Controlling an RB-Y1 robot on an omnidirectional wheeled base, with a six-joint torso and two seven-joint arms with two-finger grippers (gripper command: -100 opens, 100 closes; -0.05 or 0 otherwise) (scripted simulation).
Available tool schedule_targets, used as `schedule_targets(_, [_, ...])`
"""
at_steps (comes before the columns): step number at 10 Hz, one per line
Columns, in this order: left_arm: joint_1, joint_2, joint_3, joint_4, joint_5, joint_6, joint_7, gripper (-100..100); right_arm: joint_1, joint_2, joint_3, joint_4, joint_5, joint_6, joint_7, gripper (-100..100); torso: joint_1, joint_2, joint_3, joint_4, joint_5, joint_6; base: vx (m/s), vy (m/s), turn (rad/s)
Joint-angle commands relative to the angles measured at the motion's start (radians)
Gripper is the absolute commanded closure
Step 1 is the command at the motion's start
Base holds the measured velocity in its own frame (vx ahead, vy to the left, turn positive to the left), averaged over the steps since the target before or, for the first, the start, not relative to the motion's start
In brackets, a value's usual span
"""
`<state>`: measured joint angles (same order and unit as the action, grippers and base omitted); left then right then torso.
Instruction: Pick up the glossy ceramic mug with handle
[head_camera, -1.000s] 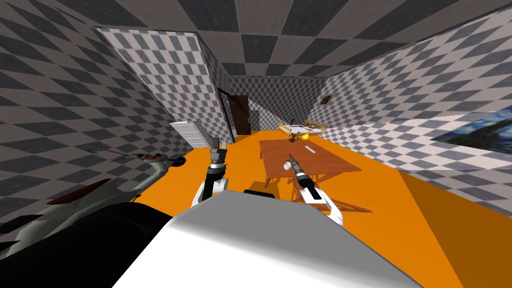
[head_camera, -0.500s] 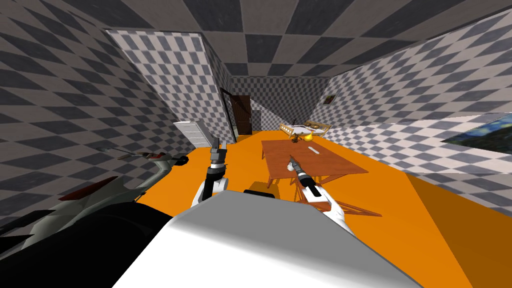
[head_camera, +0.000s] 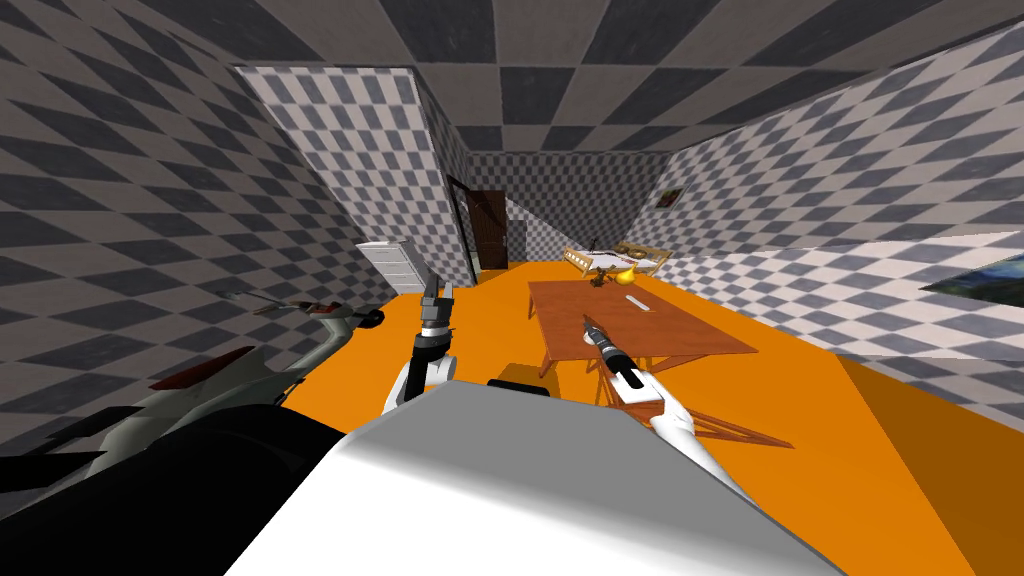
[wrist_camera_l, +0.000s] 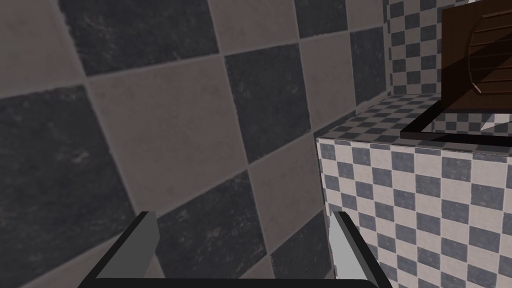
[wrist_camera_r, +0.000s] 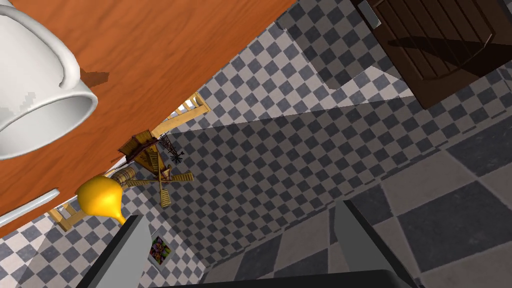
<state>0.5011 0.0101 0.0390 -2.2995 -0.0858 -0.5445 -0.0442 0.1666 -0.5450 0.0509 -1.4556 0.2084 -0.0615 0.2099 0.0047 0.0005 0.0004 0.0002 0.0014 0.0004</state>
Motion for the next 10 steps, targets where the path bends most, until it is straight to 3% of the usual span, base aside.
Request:
schedule_targets(1, [0.0,0.0,0.0,0.0,0.0,0.0,0.0,0,-0.025,-0.025,0.005,0.05,0.022,0.028,0.029,-100,0.0,0.0,0.0,0.0,0.0,0.0,0.023,0.092,0.05])
schedule_targets(5, [0.0,0.0,0.0,0.0,0.0,0.0,0.0,0,-0.093,-0.086,0.02,0.197,0.076,0.076,0.107,-100,0.0,-0.002,-0.001,0.0,0.0,0.0,0.029,0.103,0.069])
schedule_targets(7, [0.0,0.0,0.0,0.0,0.0,0.0,0.0,0,-0.093,-0.086,0.02,0.221,0.076,0.076,0.107,-100,-0.003,-0.002,-0.001,0.0,0.0,0.0,0.02,0.027,0.021])
schedule_targets(10, [0.0,0.0,0.0,0.0,0.0,0.0,0.0,0,-0.137,-0.119,0.031,0.307,0.109,0.103,0.161,-100,-0.003,-0.001,-0.001,0.0,-0.001,0.0,0.019,0.042,0.057])
